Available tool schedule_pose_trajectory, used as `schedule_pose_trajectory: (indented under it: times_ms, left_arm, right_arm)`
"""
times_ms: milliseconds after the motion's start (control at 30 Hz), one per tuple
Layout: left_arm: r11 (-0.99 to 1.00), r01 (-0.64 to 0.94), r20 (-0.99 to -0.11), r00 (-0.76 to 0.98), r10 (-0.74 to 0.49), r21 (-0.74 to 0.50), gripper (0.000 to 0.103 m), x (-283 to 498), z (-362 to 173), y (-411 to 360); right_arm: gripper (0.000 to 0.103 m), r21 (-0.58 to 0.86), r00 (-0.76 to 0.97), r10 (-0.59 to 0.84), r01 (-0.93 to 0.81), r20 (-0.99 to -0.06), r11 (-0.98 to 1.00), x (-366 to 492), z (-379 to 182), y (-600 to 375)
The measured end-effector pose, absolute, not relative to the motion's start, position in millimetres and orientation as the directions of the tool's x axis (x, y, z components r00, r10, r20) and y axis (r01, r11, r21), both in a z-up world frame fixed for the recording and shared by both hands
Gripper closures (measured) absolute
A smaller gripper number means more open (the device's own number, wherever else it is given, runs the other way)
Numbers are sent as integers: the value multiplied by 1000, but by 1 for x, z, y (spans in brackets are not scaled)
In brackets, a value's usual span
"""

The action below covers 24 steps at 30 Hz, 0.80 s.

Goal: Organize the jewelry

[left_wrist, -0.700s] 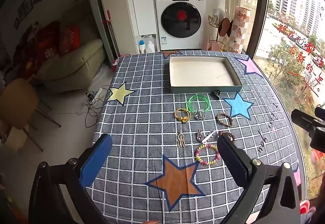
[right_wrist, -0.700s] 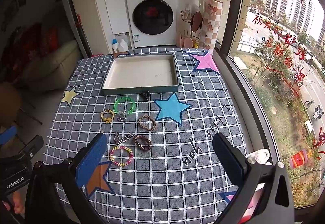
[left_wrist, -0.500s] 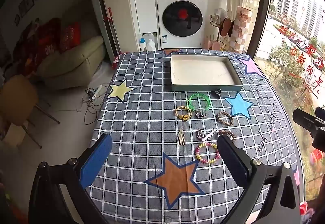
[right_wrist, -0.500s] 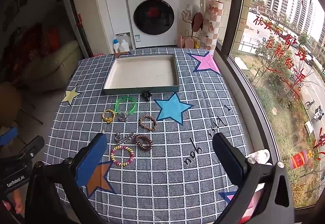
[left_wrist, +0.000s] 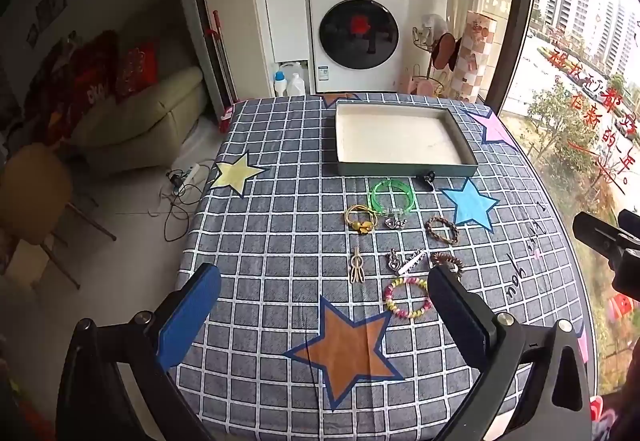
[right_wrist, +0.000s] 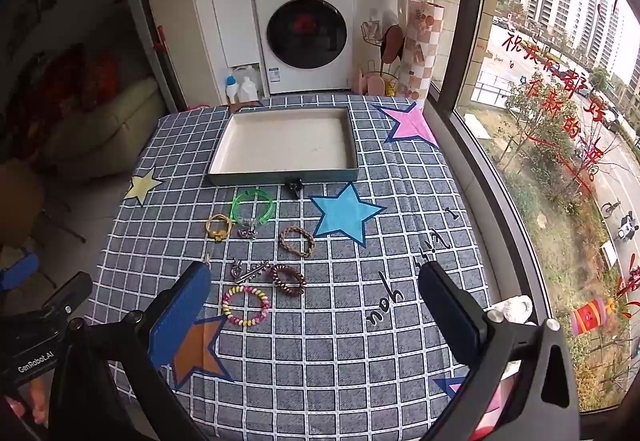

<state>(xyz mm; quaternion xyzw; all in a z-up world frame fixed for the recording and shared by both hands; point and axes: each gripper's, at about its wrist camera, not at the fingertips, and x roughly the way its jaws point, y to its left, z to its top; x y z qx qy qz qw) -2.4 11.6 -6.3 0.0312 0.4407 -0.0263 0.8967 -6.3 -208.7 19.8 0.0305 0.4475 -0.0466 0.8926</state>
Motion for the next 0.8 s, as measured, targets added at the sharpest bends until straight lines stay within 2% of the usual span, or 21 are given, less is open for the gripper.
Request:
schedule_pose_trajectory:
  times_ms: [800]
  left_arm:
    - [997,74,-772,634,-27,25,0,-5,0,9]
  right_arm:
    - [0,23,616,-46,104,-786,994,-7,25,-209]
